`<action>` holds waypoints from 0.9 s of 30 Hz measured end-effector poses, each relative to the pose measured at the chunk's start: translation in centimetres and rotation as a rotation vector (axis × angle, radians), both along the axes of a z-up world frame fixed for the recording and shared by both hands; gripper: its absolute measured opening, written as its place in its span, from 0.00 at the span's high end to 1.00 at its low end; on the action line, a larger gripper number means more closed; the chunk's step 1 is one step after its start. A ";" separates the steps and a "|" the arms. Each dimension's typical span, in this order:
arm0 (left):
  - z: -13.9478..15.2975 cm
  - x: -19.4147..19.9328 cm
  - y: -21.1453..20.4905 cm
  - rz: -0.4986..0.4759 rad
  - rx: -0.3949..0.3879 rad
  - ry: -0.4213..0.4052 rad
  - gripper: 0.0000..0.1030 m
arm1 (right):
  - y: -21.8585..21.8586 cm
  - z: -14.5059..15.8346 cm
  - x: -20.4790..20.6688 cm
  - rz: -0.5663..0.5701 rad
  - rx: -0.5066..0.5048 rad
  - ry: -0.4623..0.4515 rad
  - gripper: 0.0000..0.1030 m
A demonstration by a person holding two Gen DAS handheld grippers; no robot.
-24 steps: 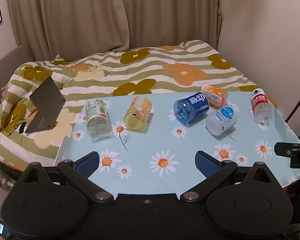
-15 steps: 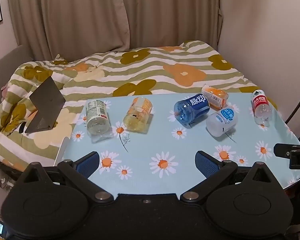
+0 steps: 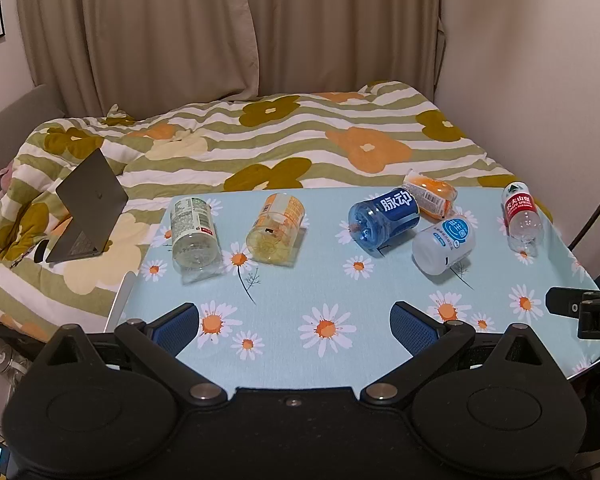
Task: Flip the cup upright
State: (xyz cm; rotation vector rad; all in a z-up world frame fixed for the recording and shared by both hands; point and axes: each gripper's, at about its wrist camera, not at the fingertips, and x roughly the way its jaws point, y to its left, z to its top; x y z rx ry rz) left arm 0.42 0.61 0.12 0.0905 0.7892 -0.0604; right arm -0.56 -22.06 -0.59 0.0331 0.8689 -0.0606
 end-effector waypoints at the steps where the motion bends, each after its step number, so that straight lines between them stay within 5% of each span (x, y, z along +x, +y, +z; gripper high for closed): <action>1: 0.0 0.0 0.1 0.000 0.000 0.000 0.00 | 0.0 0.0 0.0 0.000 0.000 0.000 0.00; 27: 0.0 0.0 0.1 0.000 0.004 0.000 0.00 | -0.2 0.0 0.1 0.001 0.001 0.001 0.00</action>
